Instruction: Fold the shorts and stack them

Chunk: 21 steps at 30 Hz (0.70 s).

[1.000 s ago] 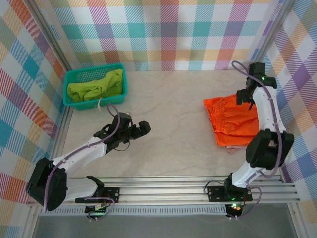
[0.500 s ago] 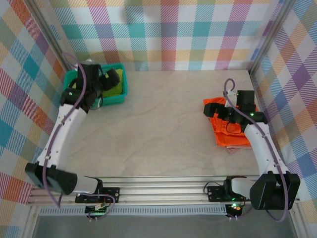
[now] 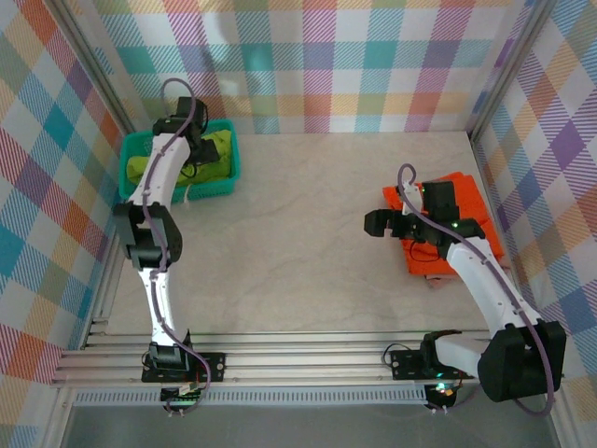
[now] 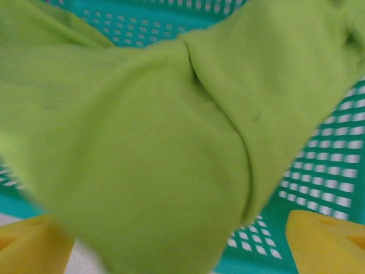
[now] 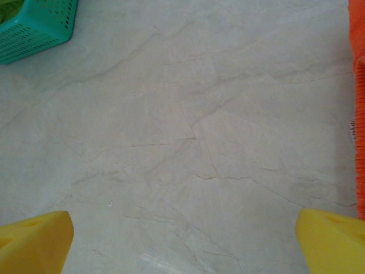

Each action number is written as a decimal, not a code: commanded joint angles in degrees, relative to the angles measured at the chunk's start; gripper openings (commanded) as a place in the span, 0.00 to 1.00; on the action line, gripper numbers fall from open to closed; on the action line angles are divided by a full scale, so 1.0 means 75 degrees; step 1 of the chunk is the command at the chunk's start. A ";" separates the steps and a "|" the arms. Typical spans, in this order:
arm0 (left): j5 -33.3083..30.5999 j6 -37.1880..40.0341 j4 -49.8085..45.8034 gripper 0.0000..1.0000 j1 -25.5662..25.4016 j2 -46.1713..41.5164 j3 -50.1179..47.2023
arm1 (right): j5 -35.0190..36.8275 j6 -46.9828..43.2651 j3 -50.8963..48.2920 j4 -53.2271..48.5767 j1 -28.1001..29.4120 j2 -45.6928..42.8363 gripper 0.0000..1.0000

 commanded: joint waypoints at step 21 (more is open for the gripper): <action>0.2811 0.0127 0.1234 0.00 -0.0238 -0.3327 0.1549 | -0.0232 0.0304 -0.0419 0.0766 0.0107 -0.0799 0.99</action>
